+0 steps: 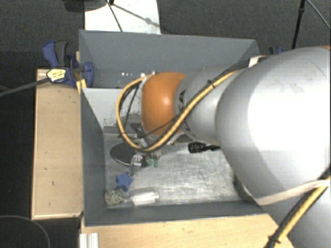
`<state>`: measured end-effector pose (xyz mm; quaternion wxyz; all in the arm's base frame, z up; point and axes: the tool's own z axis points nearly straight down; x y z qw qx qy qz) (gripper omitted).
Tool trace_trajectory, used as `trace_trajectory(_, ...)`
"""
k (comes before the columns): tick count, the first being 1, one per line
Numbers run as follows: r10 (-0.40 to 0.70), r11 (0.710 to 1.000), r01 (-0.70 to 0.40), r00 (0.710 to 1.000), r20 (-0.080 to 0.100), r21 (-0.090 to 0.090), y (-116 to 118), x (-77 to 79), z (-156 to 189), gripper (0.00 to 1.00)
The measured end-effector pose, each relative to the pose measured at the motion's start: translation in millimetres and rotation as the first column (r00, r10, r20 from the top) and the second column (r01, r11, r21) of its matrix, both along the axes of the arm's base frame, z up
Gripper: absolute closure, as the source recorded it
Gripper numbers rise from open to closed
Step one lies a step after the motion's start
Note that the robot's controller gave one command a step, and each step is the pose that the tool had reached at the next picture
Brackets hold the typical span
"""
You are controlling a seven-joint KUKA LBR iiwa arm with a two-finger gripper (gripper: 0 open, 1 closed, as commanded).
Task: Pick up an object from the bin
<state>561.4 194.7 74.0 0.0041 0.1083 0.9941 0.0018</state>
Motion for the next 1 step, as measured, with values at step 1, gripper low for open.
trace_trajectory(1, 0.028, 1.000, -0.028, 1.000, 0.002, 0.001, 8.1, 12.5, 177.1, 1.00)
